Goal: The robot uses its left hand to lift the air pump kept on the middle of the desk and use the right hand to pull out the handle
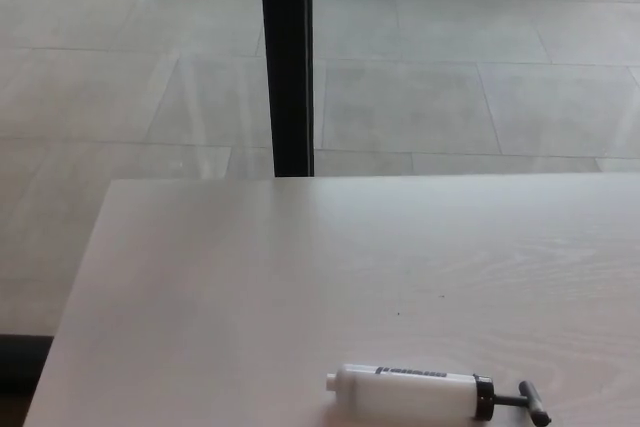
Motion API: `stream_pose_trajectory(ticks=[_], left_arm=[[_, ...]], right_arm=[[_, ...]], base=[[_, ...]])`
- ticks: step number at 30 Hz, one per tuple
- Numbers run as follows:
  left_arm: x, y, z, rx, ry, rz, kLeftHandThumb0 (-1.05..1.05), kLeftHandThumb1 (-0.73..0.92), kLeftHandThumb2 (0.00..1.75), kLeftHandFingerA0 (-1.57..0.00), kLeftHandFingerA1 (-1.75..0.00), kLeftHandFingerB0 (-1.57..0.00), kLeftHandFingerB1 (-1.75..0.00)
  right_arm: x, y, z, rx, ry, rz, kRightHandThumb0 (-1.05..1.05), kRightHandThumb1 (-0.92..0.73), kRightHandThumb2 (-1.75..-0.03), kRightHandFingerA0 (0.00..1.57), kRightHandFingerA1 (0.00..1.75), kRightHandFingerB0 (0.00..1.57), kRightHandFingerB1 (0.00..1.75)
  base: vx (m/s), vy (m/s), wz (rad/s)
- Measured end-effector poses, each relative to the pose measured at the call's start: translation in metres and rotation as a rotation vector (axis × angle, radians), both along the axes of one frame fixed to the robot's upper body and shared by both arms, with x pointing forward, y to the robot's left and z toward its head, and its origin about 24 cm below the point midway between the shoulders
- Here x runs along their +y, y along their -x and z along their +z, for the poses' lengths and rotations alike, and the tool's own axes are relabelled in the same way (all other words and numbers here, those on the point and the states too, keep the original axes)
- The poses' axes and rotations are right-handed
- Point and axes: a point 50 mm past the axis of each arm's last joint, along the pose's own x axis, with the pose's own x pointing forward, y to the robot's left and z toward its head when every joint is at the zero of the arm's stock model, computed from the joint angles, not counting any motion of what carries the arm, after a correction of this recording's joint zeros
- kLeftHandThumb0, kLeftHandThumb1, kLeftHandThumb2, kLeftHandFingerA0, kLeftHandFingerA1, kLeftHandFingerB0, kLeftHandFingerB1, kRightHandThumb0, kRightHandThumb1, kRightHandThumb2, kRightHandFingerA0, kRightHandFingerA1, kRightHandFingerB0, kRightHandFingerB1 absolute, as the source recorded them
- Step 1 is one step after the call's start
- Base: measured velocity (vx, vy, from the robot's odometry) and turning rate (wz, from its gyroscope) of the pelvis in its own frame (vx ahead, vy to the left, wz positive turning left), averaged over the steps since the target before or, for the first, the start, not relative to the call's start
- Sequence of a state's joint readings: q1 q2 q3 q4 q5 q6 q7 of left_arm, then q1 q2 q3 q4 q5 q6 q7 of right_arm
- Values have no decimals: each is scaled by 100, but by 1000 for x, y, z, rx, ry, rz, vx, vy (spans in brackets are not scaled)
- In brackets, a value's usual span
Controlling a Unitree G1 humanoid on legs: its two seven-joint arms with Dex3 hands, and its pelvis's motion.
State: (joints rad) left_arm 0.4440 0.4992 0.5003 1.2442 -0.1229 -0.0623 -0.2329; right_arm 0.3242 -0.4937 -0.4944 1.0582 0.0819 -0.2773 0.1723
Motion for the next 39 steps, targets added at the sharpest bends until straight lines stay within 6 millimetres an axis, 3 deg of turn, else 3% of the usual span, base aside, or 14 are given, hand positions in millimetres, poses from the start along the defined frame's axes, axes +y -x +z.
stream_pose_trajectory(ticks=[3,4,8,9,11,14,16,23,24,26,28,36,37,39], left_arm=[[5,5,6,-41,-3,47,-54,62,59,-65,-50,-54,-43],[6,6,8,-57,-6,66,-57,52,85,-54,-60,-46,-54],[10,8,12,-103,-26,116,-55,70,61,-58,-57,-50,-47],[11,7,13,-123,-34,134,-59,66,64,-54,-56,-44,-46],[16,4,17,-180,-60,177,-58,53,88,-53,-64,-43,-57],[28,-11,25,-279,-111,214,-56,71,61,-65,-62,-58,-47],[41,-35,36,-373,-159,192,-62,72,62,-59,-52,-54,-45],[70,-146,93,-706,-330,-39,-58,64,60,-63,-52,-67,-49],[70,-156,98,-735,-342,-61,-56,64,59,-69,-64,-75,-50],[68,-179,112,-810,-368,-122,-55,64,60,-69,-56,-71,-47],[63,-201,126,-884,-390,-183,-57,62,59,-73,-55,-67,-46],[20,-267,152,-1102,-381,-388,-49,63,58,-53,-53,-50,-46],[11,-275,154,-1124,-371,-418,-50,45,89,-54,-69,-36,-56],[-8,-290,156,-1172,-345,-476,-48,62,59,-53,-59,-48,-49]], right_arm=[[-10,3,9,-52,3,-41,-67,-72,-63,83,56,46,42],[-13,4,11,-66,1,-65,-67,-73,-62,84,58,39,44],[-24,8,18,-136,-12,-191,-65,-80,-64,71,75,30,50],[-26,9,20,-156,-12,-221,-69,-64,-98,62,77,25,56],[-33,9,26,-208,-11,-286,-71,-62,-98,60,75,26,55],[-43,2,38,-308,2,-353,-68,-74,-62,70,77,32,45],[-51,-12,49,-415,19,-385,-70,-78,-63,44,71,33,43],[-61,-81,96,-773,74,-350,-76,-75,-62,55,65,36,47],[-61,-87,102,-802,82,-338,-75,-58,-100,50,69,30,54],[-60,-102,116,-865,103,-299,-82,-63,-100,50,65,33,52],[-56,-115,127,-915,116,-254,-69,-76,-63,52,51,40,36],[-26,-160,150,-1039,114,-77,-58,-82,-64,49,57,33,40],[-20,-166,151,-1050,107,-52,-63,-81,-64,50,53,35,39],[-8,-177,154,-1070,94,1,-71,-64,-100,46,61,31,51]], base=[[0,0,0],[0,0,0],[0,0,0],[0,0,0],[0,0,0],[0,0,0],[0,0,0],[0,0,0],[0,0,0],[0,0,0],[0,0,0],[0,0,0],[0,0,0],[0,0,0]])
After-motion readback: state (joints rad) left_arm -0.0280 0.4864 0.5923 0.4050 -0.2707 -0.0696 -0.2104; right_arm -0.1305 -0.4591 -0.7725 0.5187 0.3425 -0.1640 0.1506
